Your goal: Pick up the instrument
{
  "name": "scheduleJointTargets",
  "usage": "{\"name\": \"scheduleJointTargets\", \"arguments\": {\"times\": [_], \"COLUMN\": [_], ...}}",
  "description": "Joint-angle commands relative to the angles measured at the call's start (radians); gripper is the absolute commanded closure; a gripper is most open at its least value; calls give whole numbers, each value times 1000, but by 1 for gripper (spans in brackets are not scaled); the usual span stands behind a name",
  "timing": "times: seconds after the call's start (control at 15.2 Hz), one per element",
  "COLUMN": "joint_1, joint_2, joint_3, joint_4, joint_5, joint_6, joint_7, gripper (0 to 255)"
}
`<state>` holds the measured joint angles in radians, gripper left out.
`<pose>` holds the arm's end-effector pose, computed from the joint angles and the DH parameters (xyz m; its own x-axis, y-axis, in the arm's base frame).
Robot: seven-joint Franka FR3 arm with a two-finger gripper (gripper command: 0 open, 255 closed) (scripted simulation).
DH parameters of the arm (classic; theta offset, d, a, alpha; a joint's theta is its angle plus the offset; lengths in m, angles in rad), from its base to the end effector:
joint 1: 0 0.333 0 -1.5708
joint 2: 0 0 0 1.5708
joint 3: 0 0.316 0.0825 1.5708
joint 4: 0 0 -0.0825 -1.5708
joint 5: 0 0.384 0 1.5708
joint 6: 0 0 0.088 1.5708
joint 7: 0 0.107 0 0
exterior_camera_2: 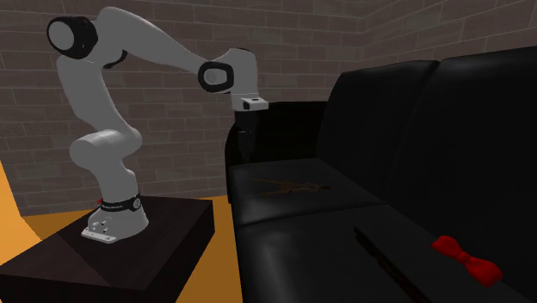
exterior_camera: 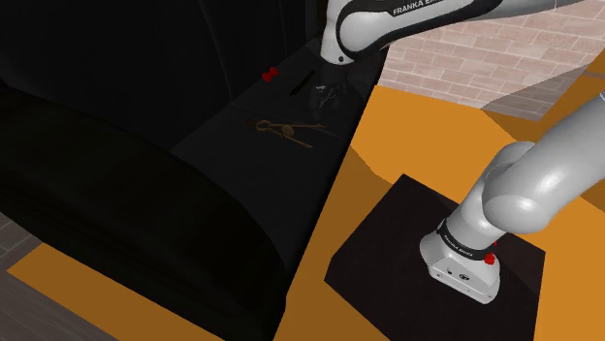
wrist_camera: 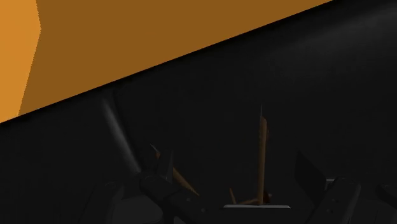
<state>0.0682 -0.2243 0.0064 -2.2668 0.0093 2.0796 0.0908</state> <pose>0.4802 0.0365 0.4548 0.9991 -0.0209 0.0363 -0.0205 -0.9997 -0.0102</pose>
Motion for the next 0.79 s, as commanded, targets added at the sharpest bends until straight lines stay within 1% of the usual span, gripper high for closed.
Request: {"name": "scheduleJointTargets", "arguments": {"times": [0.0,0.26,0.53,0.73], "joint_1": [5,15,26,27], "joint_2": [71,217,365,386], "joint_3": [5,17,27,27], "joint_4": [33,112,213,208], "joint_5": [3,7,6,5], "joint_6": [43,115,169,196], "joint_7": [5,19,33,34], "gripper": [0,0,0,0]}}
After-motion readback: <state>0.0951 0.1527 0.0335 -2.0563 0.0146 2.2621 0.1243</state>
